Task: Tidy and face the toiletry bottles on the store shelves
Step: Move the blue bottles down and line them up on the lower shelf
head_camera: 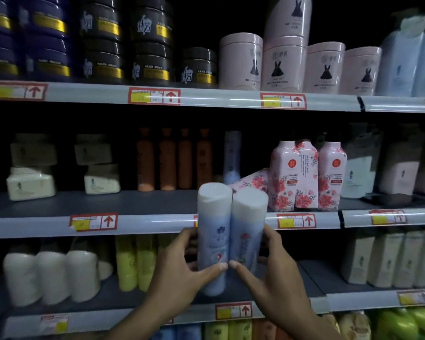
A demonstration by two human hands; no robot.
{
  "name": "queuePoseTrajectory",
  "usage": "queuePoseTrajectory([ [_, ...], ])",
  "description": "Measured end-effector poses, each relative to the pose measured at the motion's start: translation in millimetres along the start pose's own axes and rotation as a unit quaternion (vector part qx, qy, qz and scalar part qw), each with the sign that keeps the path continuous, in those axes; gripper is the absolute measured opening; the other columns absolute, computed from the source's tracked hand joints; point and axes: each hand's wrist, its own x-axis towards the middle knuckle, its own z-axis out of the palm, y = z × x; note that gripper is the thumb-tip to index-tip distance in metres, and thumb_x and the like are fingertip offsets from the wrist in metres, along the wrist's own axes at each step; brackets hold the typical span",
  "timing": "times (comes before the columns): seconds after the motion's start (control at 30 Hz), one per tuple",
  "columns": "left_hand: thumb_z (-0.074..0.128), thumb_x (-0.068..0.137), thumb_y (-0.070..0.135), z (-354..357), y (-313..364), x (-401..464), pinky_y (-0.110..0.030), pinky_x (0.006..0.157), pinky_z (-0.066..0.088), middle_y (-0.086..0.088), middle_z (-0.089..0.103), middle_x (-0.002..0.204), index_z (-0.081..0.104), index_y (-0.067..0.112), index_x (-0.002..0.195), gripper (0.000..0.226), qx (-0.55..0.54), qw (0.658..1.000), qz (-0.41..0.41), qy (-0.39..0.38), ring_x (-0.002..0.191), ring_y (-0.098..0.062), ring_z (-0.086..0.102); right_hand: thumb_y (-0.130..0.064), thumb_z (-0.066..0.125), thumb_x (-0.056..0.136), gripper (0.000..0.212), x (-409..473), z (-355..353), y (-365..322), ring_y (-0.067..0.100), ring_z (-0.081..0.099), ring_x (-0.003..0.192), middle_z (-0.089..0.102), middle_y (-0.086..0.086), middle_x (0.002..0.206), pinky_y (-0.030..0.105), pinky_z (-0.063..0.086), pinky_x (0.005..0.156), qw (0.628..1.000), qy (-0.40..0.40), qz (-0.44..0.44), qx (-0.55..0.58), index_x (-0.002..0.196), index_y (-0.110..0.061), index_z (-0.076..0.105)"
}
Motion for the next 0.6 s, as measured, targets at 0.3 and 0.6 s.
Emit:
queuePoseTrajectory([
  [0.3,0.097,0.068,0.015,16.8,-54.0,-31.4,-0.021,0.073,0.059,0.012,0.078,0.103,0.067,0.025,0.114,0.056,-0.015,0.996,-0.081,-0.044,0.093,-0.006,0.075,-0.066,0.081,0.072,0.085,-42.2,21.7,41.2,-0.014,0.063,0.111,0.056,-0.04,0.131,0.026,0.059,0.09,0.994,-0.075,0.083,0.02,0.141,-0.052,0.032],
  [0.6,0.096,0.071,0.028,34.3,-113.0,-33.2,-0.042,0.085,0.064,0.012,0.078,0.105,0.066,0.03,0.113,0.052,0.009,0.987,-0.146,-0.068,0.096,-0.009,0.075,-0.055,0.082,0.079,0.067,-56.4,45.2,78.0,-0.02,0.058,0.106,0.057,-0.041,0.113,0.024,0.06,0.085,0.984,-0.131,0.124,0.003,0.127,-0.056,0.033],
])
